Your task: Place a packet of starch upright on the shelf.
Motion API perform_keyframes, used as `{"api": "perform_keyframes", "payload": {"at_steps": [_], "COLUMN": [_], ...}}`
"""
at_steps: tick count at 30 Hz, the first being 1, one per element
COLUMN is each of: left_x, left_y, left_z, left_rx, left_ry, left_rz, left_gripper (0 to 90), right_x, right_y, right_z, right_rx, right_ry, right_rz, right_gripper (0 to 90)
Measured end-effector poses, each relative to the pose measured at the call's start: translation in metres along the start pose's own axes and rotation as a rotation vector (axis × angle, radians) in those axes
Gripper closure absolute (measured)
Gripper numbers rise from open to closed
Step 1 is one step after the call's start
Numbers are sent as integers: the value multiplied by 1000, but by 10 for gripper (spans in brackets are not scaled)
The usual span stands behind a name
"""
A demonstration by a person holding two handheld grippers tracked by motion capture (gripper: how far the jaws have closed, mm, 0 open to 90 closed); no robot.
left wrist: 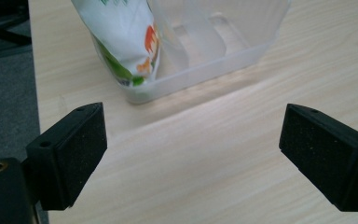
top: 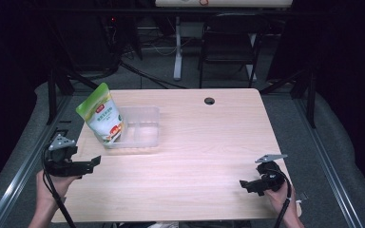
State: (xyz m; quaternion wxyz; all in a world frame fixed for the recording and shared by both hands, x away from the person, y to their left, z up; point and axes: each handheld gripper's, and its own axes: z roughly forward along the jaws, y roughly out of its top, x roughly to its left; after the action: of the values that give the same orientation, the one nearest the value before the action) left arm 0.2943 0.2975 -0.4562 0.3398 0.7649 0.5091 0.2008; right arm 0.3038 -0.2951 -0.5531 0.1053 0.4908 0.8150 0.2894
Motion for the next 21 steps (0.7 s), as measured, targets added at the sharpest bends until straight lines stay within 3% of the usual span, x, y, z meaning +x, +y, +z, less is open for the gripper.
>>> {"api": "perform_keyframes", "payload": {"at_steps": [14,21], "left_x": [-28,-32], "left_y": [-46,-61], "left_z": [26,34], "left_rx": [145,167], "left_ry": [-55,-74], "left_rz": [17,-1], "left_gripper": [30,12], "right_x": [0,0], "right_y": [0,0], "right_z": [0,0], "right_rx": [8,4], "right_ry": [2,-2], "right_rz": [0,-3], "right_gripper": [11,11]}}
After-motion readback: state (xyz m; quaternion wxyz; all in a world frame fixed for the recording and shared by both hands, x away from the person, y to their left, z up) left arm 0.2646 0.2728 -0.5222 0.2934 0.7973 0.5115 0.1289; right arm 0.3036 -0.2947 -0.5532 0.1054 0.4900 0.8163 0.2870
